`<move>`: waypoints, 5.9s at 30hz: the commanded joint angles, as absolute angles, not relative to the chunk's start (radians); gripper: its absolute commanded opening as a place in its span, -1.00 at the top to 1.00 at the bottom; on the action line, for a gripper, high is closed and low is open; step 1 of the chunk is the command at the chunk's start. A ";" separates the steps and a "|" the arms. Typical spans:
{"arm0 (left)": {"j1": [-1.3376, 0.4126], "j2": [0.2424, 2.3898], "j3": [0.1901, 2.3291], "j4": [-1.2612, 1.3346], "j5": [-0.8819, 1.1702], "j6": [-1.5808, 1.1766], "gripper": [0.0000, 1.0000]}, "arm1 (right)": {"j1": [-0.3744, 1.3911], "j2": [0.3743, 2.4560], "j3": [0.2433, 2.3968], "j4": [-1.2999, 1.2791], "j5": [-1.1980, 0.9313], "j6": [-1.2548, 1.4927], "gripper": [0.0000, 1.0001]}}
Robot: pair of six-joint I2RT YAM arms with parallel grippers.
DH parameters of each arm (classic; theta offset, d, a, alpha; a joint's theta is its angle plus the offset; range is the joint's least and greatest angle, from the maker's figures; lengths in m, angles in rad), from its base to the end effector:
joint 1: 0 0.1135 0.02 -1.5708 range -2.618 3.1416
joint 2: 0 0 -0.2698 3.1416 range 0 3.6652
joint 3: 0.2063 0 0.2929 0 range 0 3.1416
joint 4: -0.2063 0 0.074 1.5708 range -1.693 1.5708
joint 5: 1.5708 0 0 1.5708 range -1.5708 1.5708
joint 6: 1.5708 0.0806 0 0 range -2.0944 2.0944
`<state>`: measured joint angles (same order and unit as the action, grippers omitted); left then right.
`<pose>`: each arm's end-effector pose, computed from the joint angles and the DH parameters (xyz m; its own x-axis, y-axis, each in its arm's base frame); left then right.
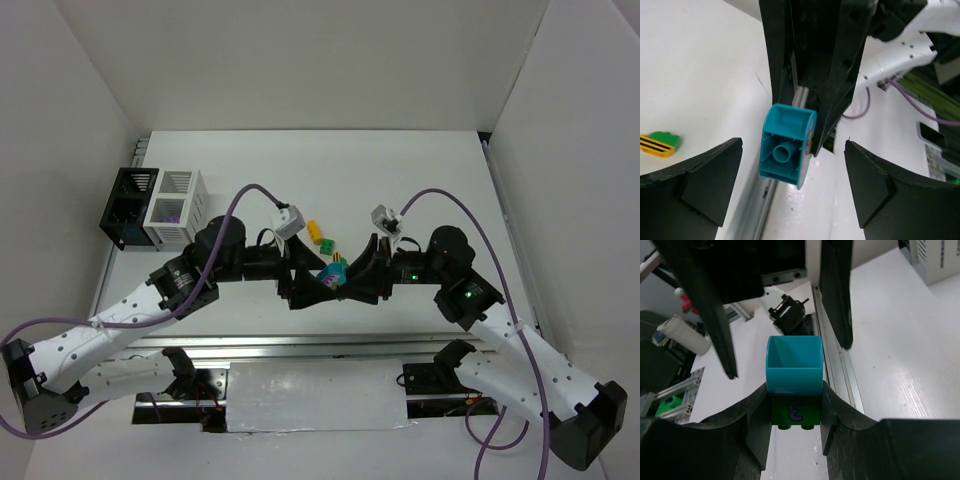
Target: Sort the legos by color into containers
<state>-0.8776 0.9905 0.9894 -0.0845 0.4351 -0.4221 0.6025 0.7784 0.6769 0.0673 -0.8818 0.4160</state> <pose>0.1690 -0.2566 0.3862 -0.4455 -0.0451 -0.8941 0.8587 0.2609 -0.4410 0.1661 0.1897 0.3293 -0.4282 0.0173 -0.9035 -0.8996 0.0871 0.4280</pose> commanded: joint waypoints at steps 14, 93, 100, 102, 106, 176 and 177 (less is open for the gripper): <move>-0.874 0.976 0.979 -0.020 0.609 -0.465 1.00 | 0.606 0.775 0.709 0.138 -1.043 0.396 0.08; 0.446 1.606 1.502 -0.641 -0.153 -0.630 -0.04 | 0.606 0.795 0.623 0.040 -0.557 0.499 1.00; 0.445 1.589 1.511 -0.661 -0.189 -0.635 -0.60 | 0.606 0.802 0.624 0.043 -0.563 0.497 1.00; 0.446 1.565 1.503 -0.652 -0.190 -0.638 -0.62 | 0.606 0.799 0.621 0.041 -0.554 0.497 1.00; 0.446 1.537 1.525 -0.669 -0.189 -0.634 -0.74 | 0.606 0.807 0.624 0.043 -0.563 0.497 1.00; -0.747 1.055 0.913 0.261 0.775 -0.580 1.00 | 0.675 0.776 0.699 0.442 -0.824 0.779 -0.01; -0.749 1.055 0.913 0.259 0.770 -0.578 1.00 | 0.675 0.773 0.695 0.446 -0.824 0.782 -0.01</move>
